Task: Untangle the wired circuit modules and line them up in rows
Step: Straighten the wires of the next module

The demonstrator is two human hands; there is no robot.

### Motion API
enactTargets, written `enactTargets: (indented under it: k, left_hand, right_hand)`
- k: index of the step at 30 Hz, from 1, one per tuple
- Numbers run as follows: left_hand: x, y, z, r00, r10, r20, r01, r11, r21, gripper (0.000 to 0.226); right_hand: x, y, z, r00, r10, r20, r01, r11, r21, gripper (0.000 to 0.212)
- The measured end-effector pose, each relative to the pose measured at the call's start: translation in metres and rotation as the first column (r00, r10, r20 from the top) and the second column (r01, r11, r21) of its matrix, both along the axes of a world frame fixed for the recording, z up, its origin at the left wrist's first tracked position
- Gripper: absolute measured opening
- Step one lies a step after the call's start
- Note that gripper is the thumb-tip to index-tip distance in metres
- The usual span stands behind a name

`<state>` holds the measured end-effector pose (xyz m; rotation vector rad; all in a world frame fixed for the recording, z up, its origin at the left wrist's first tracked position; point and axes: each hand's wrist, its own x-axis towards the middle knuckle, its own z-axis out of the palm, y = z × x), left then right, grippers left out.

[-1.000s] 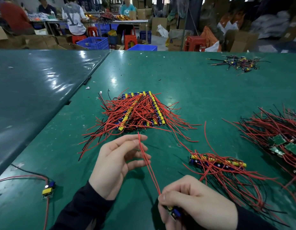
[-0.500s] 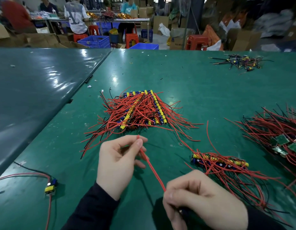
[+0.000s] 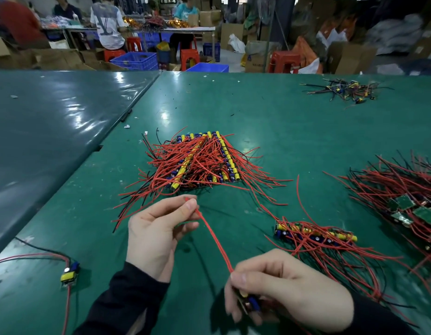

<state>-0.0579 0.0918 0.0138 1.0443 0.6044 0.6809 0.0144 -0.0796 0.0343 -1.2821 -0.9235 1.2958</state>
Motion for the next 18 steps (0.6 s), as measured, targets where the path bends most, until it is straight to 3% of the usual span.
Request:
enactTargets:
  k: [3, 5, 7, 10, 12, 13, 16, 18]
  left_hand:
    - [0.002, -0.001, -0.005, 1.0, -0.015, 0.006, 0.016, 1.0, -0.01, 0.015]
    - [0.004, -0.004, -0.007, 0.991, -0.136, 0.008, 0.136, 0.978, -0.16, 0.023]
    - [0.004, -0.01, -0.006, 0.938, -0.343, -0.052, 0.319, 0.912, -0.258, 0.036]
    - [0.001, -0.017, -0.004, 0.714, -0.691, -0.113, 0.639, 0.709, -0.3, 0.055]
    - [-0.003, -0.017, -0.001, 0.551, -0.828, -0.104, 0.786, 0.557, -0.267, 0.051]
    - [-0.005, -0.017, 0.001, 0.52, -0.847, -0.108, 0.814, 0.53, -0.237, 0.044]
    - [-0.005, -0.012, 0.002, 0.616, -0.782, -0.098, 0.761, 0.622, -0.184, 0.018]
    - [-0.006, -0.003, 0.005, 0.694, -0.718, -0.052, 0.689, 0.683, -0.241, 0.024]
  right_hand:
    - [0.001, 0.0, -0.007, 0.996, -0.093, 0.014, 0.093, 0.995, -0.024, 0.028]
    - [0.001, 0.002, -0.01, 0.967, -0.24, -0.086, 0.238, 0.971, -0.03, 0.024]
    - [0.003, 0.004, -0.012, 0.882, -0.452, -0.136, 0.457, 0.889, 0.009, 0.025]
    - [0.007, 0.005, -0.015, 0.71, -0.673, -0.207, 0.695, 0.718, 0.047, 0.026]
    - [0.009, 0.005, -0.014, 0.629, -0.736, -0.251, 0.768, 0.639, 0.052, 0.019]
    - [0.01, 0.006, -0.014, 0.604, -0.75, -0.268, 0.787, 0.616, 0.05, 0.017]
    - [0.011, 0.005, -0.013, 0.609, -0.743, -0.277, 0.785, 0.614, 0.08, 0.018]
    - [0.01, 0.004, -0.013, 0.638, -0.731, -0.242, 0.767, 0.631, 0.117, 0.027]
